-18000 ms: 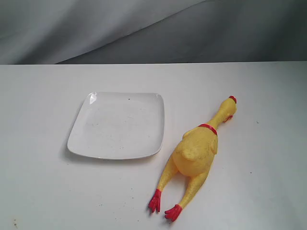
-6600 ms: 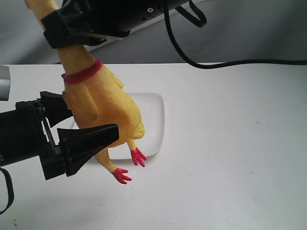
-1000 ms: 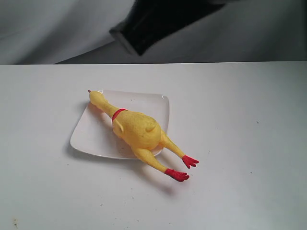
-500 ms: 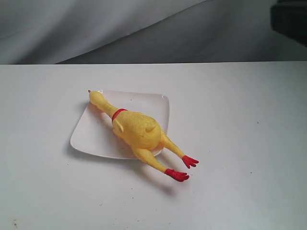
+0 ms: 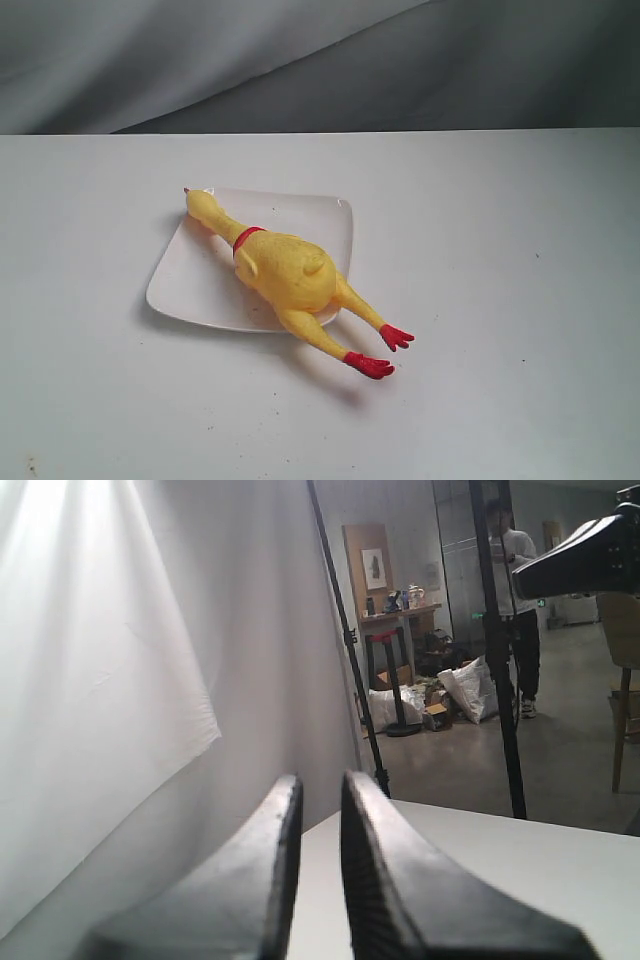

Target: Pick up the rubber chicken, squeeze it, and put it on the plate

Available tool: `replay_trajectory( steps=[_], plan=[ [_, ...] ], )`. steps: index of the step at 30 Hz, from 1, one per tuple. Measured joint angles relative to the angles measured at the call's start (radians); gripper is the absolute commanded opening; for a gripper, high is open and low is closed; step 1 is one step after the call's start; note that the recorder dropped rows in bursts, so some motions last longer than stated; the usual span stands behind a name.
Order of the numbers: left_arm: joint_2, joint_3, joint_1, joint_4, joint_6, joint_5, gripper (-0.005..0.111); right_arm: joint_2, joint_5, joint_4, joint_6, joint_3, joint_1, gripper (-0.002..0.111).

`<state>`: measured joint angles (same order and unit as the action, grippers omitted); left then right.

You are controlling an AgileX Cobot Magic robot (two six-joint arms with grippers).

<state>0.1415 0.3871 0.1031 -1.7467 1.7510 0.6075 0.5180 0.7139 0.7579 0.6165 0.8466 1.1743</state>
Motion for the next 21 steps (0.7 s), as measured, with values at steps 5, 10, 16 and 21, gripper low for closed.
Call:
replay_trajectory(
  steps=[5,10,16,21],
  plan=[
    [0.0,0.0,0.0,0.0,0.0,0.0,0.015,-0.007,0.0,0.022,0.0,0.0,0.0,0.0],
    [0.0,0.0,0.0,0.0,-0.002,0.0,0.015,-0.007,-0.008,0.017,0.0,0.0,-0.028,0.0],
    [0.0,0.0,0.0,0.0,-0.002,0.0,0.015,-0.034,-0.092,-0.02,-0.013,-0.058,-0.268,0.0],
    [0.0,0.0,0.0,0.0,-0.002,0.0,0.015,-0.137,-0.257,-0.134,-0.088,-0.198,-0.597,0.0]
  ],
)
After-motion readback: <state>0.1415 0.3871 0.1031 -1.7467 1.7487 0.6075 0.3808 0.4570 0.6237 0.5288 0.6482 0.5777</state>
